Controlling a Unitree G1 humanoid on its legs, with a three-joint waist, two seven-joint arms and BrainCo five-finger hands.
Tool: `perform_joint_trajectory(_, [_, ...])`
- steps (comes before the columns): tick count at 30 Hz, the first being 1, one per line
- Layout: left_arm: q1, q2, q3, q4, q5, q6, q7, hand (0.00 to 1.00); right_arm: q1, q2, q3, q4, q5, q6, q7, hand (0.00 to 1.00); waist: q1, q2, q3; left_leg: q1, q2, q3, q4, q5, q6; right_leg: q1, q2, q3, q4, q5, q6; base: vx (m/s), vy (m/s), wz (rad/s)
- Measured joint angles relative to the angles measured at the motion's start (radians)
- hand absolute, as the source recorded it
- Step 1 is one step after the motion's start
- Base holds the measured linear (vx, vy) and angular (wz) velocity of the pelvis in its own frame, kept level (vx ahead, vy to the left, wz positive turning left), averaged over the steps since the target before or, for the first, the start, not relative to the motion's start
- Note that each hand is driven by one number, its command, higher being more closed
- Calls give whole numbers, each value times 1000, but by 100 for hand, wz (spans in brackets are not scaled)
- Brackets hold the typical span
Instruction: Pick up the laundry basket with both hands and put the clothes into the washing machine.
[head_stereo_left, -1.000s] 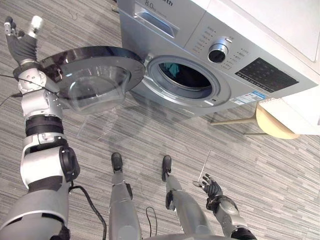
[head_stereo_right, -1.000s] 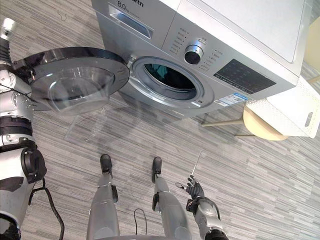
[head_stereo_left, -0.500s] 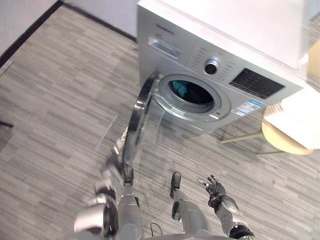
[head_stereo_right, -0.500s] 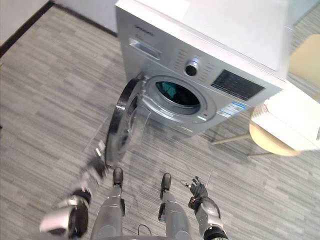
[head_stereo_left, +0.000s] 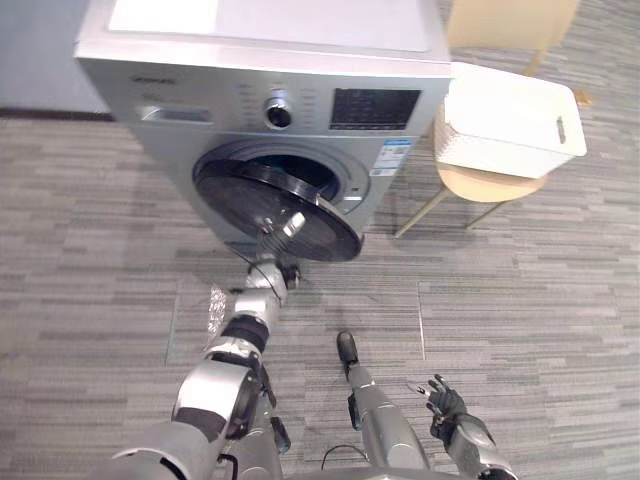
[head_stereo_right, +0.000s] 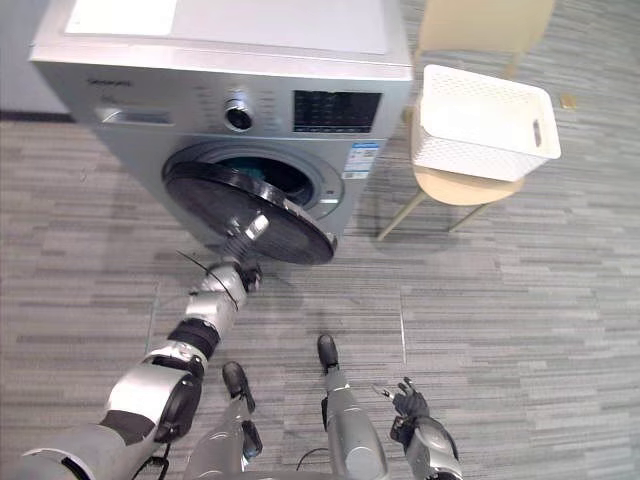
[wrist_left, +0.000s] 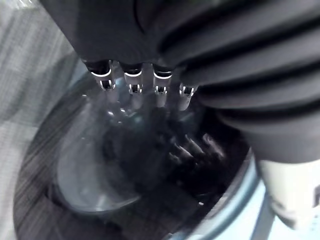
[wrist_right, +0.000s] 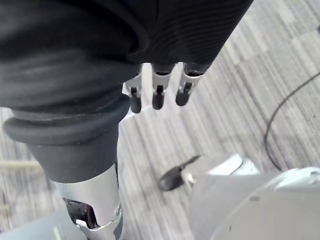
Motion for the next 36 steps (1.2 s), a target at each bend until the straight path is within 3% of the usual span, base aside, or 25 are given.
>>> perform_joint_trajectory(4, [65,35,84,0,-29,-7,8,0,74,-19,-37,-35,0,-11,-2,0,0,24,-19,43,17,44,1,3,-4,20,8,-13,-27,49,-10,85,-85,-54])
perform_joint_trajectory(8, [273,-29,206,3,11,6,-35,0,111,7,-88,-39,-2,-6,0,0,3,46,-27,99,33,23,6,-7,-12,96,15,-71,-28,34,-35,128,-22,21])
perform_joint_trajectory(10, [388,-65,290,22,31,19,-62,0,111,31,-121,-42,-3,-7,3,0,24,53,-33,120,38,-11,7,-13,-17,133,12,-113,-28,19,-50,143,1,57])
perform_joint_trajectory(11, [465,-85,346,34,50,30,-83,0,109,41,-128,-42,-3,-7,4,0,51,59,-39,128,37,-24,8,-13,-17,152,8,-131,-29,8,-55,116,20,59])
perform_joint_trajectory(13, [584,-111,413,65,67,43,-104,0,107,54,-144,-41,-3,-5,5,0,69,79,-52,137,32,-59,8,-15,-15,190,-5,-173,-28,-15,-55,98,33,67])
perform_joint_trajectory(14, [659,-114,447,83,77,48,-118,0,105,62,-146,-40,-4,-4,5,0,92,88,-61,155,29,-68,8,-20,-11,217,-11,-191,-28,-26,-55,65,41,45])
perform_joint_trajectory(17, [816,-138,510,103,95,57,-144,0,99,83,-141,-40,-4,-4,8,0,119,115,-98,179,15,-103,7,-33,0,266,-31,-229,-24,-55,-46,46,66,44])
perform_joint_trajectory(20, [882,-188,536,121,95,59,-165,0,102,96,-107,-39,-5,-4,21,0,142,126,-121,191,-3,-121,5,-47,11,294,-45,-257,-23,-73,-38,-15,47,28])
perform_joint_trajectory(26, [902,-182,512,118,107,53,-184,0,124,109,-61,-35,-6,-4,23,0,146,111,-165,212,-21,-153,0,-51,17,340,-70,-292,-26,-81,-27,-8,35,18])
perform_joint_trajectory(32, [846,-120,278,117,129,53,-187,0,126,97,-26,-3,-3,-4,21,0,144,100,-168,225,-39,-212,0,-51,19,368,-93,-340,1,-110,-11,25,33,31])
perform_joint_trajectory(36, [783,-98,176,118,189,56,-180,0,117,87,-13,-3,5,-2,18,0,142,88,-158,208,-34,-179,7,-51,18,315,-89,-307,23,-115,-11,16,9,-22])
